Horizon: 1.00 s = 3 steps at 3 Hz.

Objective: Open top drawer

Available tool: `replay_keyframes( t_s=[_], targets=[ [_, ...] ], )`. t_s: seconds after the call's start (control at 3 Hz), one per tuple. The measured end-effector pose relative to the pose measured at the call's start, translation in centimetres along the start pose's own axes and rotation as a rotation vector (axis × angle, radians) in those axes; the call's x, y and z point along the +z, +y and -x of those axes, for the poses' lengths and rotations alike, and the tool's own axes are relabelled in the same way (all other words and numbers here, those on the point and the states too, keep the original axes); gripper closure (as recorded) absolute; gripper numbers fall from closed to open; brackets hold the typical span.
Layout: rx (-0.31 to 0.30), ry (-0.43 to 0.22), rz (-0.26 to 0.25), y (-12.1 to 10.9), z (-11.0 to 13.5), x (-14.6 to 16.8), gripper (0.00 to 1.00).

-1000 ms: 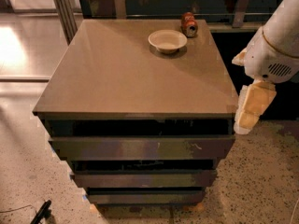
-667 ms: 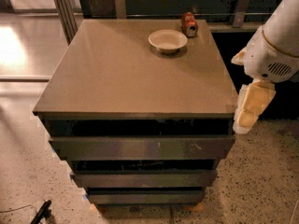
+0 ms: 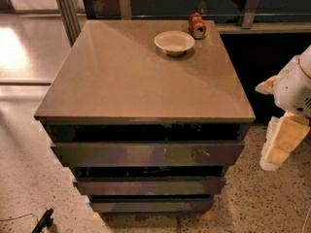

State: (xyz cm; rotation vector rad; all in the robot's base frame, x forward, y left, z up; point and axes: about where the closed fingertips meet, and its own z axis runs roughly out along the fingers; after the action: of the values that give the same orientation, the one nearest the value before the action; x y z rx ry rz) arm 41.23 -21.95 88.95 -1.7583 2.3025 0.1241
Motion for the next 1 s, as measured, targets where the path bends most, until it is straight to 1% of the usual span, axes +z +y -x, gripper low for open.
replay_keyframes(
  t_s=[0.33, 0.67, 1.0],
  targets=[
    [0.026, -0.001, 0.039, 2.4, -2.7, 0.8, 0.00],
    [0.020, -0.001, 0.048, 2.6, -2.5, 1.2, 0.00],
    [-0.020, -0.003, 0.106, 4.4, -1.6, 4.4, 0.00]
  ],
)
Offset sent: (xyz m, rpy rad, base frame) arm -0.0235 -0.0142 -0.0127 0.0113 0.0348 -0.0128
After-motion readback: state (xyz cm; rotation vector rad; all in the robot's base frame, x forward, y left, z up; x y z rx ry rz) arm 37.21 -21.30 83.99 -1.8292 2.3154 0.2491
